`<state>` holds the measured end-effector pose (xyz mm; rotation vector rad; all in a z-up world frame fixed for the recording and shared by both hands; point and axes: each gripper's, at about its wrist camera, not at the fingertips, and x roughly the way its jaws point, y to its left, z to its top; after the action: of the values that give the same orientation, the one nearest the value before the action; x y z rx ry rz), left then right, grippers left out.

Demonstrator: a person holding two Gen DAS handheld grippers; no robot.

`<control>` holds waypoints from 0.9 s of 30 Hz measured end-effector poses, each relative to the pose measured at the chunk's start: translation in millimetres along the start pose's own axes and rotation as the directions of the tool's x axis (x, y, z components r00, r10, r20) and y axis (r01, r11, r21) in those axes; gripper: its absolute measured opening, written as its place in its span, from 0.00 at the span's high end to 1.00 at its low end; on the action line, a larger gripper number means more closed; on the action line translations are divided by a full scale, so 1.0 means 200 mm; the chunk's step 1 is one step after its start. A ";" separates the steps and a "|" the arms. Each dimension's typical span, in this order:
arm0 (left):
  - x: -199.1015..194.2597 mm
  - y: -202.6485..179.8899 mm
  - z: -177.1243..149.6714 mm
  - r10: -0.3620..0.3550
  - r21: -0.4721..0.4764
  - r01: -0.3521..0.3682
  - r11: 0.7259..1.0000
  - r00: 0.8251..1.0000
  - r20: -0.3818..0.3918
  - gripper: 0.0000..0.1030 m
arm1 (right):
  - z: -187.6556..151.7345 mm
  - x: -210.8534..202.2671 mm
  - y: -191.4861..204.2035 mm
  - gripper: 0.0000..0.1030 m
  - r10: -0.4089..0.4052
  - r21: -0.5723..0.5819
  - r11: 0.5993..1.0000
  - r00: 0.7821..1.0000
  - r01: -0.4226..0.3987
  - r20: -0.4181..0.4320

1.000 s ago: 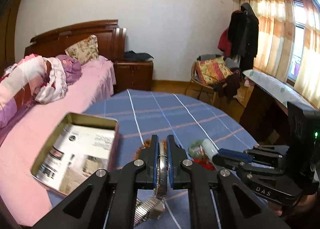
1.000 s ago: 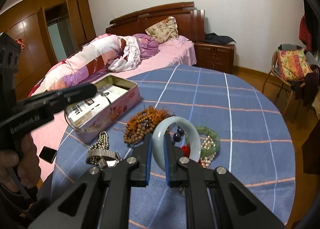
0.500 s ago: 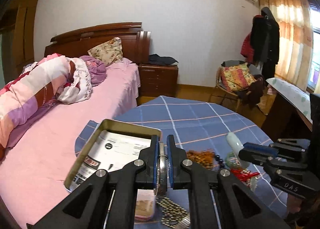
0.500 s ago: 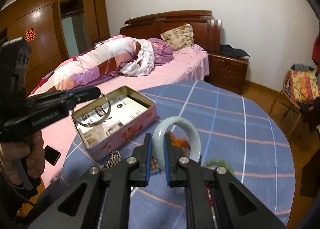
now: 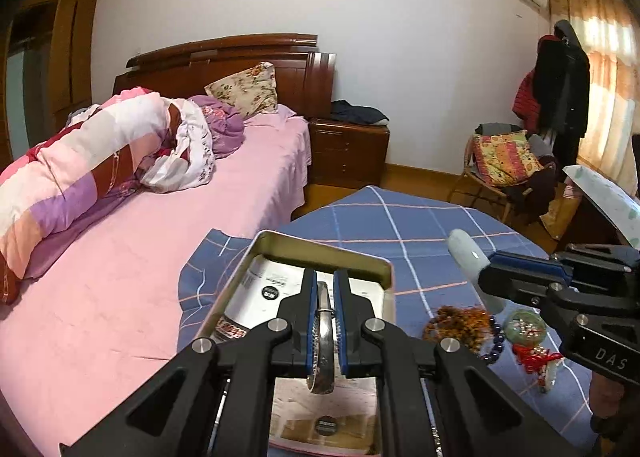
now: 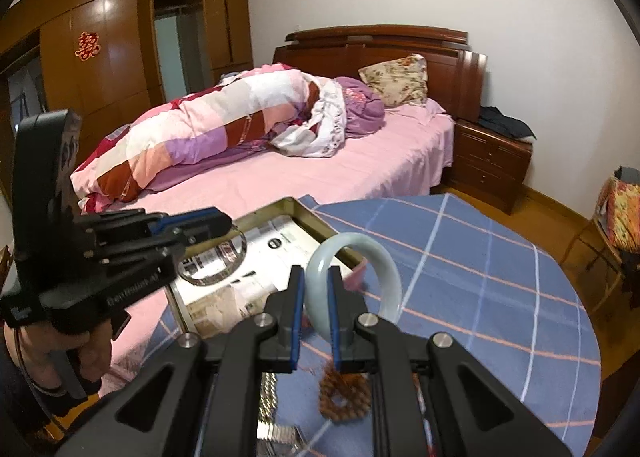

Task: Organize jewelry
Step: 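Carry the white bangle and silver watch over the open pink tin box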

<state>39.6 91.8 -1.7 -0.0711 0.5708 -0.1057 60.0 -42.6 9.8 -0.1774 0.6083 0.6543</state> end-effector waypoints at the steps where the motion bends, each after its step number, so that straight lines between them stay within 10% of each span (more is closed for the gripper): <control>1: 0.01 0.01 0.00 0.000 -0.005 0.000 1.000 1.000 -0.002 0.93 | 0.01 0.01 0.01 0.87 0.002 -0.006 1.000 1.000 -0.002 0.000; 27: 0.22 0.13 -0.07 0.052 -0.034 -0.056 0.998 0.994 -0.098 0.93 | -0.02 0.45 0.10 0.87 0.043 -0.010 0.999 0.994 -0.044 -0.100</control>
<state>70.8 111.2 -39.5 -0.0863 0.6709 -0.0463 102.4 18.3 -45.9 -0.2094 0.7061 0.6945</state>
